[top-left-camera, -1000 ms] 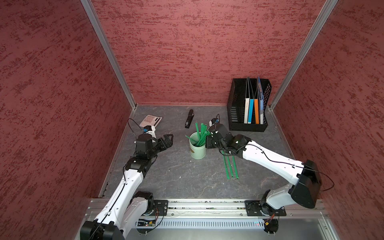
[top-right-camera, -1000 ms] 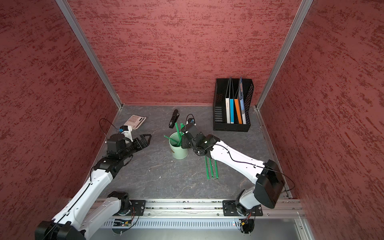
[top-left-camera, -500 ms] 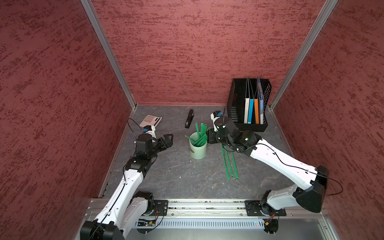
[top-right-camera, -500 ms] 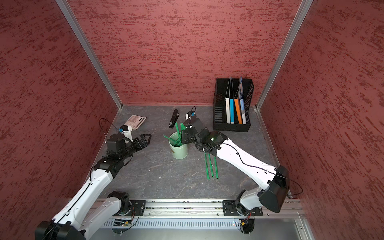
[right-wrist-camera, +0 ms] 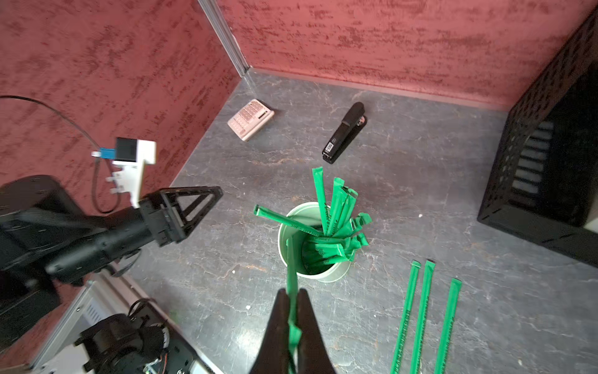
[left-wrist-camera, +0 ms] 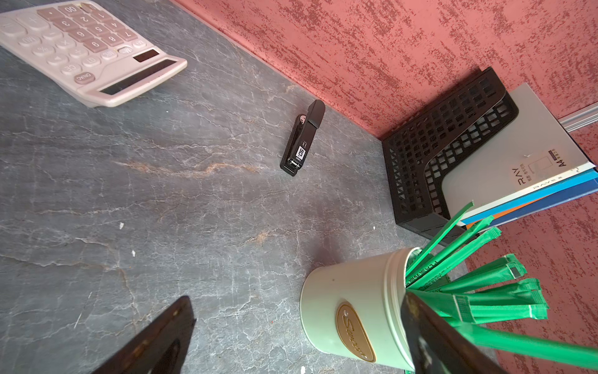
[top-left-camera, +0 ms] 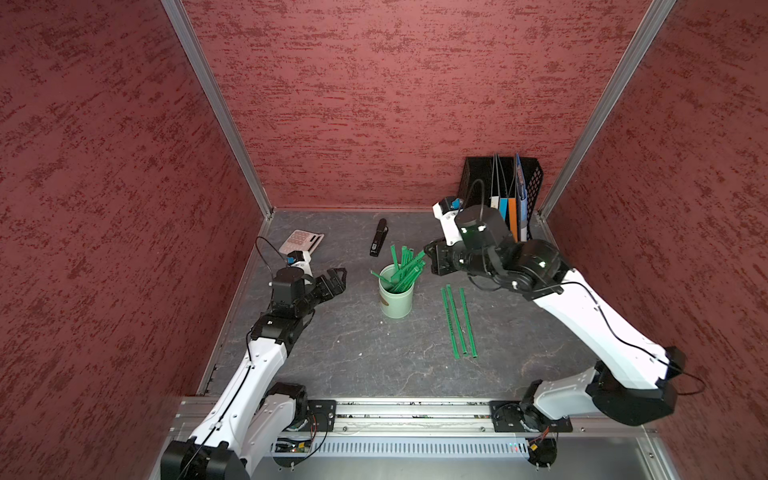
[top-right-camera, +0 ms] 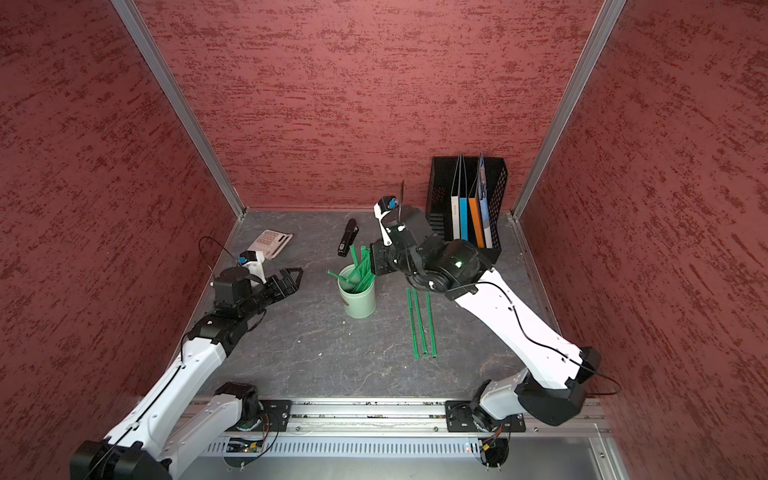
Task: Take the straws out of the storage container
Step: Place the straw at the center of the board.
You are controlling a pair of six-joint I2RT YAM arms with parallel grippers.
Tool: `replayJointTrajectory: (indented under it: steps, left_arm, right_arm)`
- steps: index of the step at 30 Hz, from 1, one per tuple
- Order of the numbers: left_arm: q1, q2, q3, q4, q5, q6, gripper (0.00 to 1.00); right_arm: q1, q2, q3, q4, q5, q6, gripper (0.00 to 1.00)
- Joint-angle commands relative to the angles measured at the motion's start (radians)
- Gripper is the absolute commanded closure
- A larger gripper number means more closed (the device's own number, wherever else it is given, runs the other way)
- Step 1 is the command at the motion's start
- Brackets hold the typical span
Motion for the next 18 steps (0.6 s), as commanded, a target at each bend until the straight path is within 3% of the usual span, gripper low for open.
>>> replayJointTrajectory:
  steps: [1,7,18]
  left_arm:
    - [-0.004,0.003,0.019,0.03,0.009,-0.01,0.0]
    - [-0.004,-0.007,0.028,0.016,0.012,-0.007,0.0]
    - [-0.004,-0.013,0.043,-0.003,0.009,0.001,0.0]
  right_arm:
    - [-0.005,0.023,0.149,-0.218,-0.042,-0.071,1.0]
    - [-0.005,0.073,0.282,-0.388,-0.073,-0.091,1.0]
    - [-0.032,0.117,0.221,-0.597,-0.077,-0.075,1.0]
